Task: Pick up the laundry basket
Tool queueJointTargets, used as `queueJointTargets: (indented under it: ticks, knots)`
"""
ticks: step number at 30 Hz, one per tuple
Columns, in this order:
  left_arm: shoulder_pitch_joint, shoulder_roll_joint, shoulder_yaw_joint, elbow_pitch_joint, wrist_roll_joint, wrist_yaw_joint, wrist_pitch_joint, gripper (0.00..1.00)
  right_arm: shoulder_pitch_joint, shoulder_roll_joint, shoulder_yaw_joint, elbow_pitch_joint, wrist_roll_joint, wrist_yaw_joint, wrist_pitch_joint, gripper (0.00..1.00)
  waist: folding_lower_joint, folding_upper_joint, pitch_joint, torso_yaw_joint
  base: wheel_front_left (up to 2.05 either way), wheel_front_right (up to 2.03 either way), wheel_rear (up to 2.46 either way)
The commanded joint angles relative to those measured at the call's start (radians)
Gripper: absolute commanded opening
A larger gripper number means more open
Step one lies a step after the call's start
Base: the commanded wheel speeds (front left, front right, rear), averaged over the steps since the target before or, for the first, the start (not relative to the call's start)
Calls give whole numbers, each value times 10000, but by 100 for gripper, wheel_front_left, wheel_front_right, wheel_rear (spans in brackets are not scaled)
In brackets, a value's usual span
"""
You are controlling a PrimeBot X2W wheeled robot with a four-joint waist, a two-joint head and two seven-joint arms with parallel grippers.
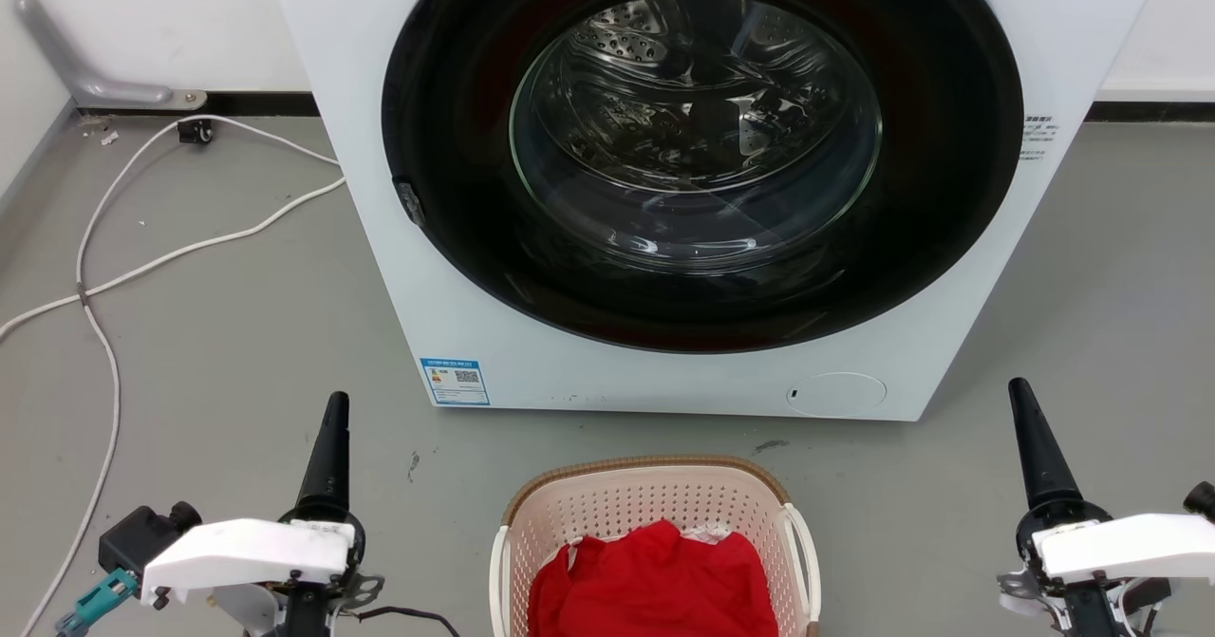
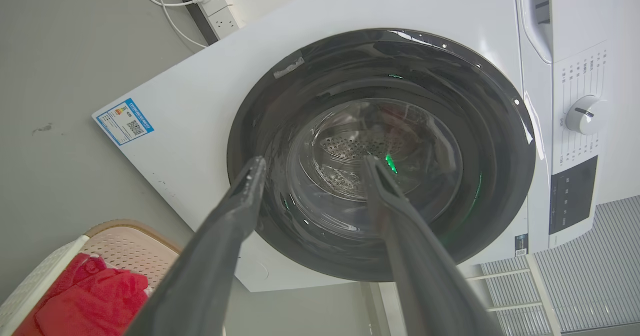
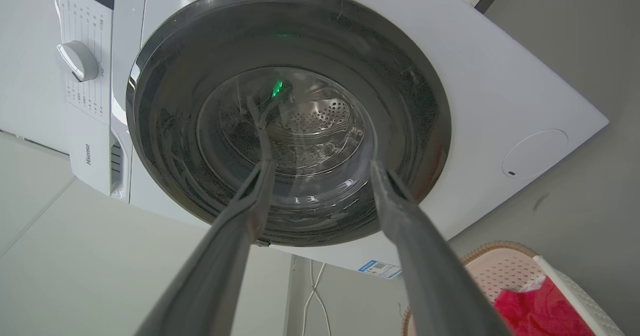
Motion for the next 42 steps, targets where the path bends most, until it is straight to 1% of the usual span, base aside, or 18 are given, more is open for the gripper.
queueJointTargets:
  ticks: [1, 8, 9, 20, 29, 42]
  knots:
    - [-15, 24, -101, -282, 460, 69, -135, 100, 11, -25, 50, -291, -577, 0, -130, 100, 0, -1, 3, 1, 0, 0, 0]
    - [91, 26, -357, -510, 1715, 281, -398, 100, 155, -24, 245, -581, -2163, 0, -397, 100, 0, -1, 10, 1, 0, 0, 0]
    - [91, 26, -357, -510, 1715, 281, -398, 100, 155, -24, 245, -581, -2163, 0, -397, 100, 0, -1, 10, 1, 0, 0, 0]
    - [212, 27, -633, -827, 3381, 588, -780, 100, 406, -23, 398, -896, -4144, 1, -777, 100, 0, -1, 25, -7, 0, 0, 0]
    - [338, 28, -822, -998, 4525, 740, -1061, 100, 556, -22, 415, -1080, -5361, 0, -1060, 100, 0, -1, 38, -9, 0, 0, 0]
    - [497, 29, -999, -1159, 5946, 914, -1430, 100, 754, -21, 477, -1298, -6763, 0, -1421, 100, 0, -1, 65, -3, 0, 0, 0]
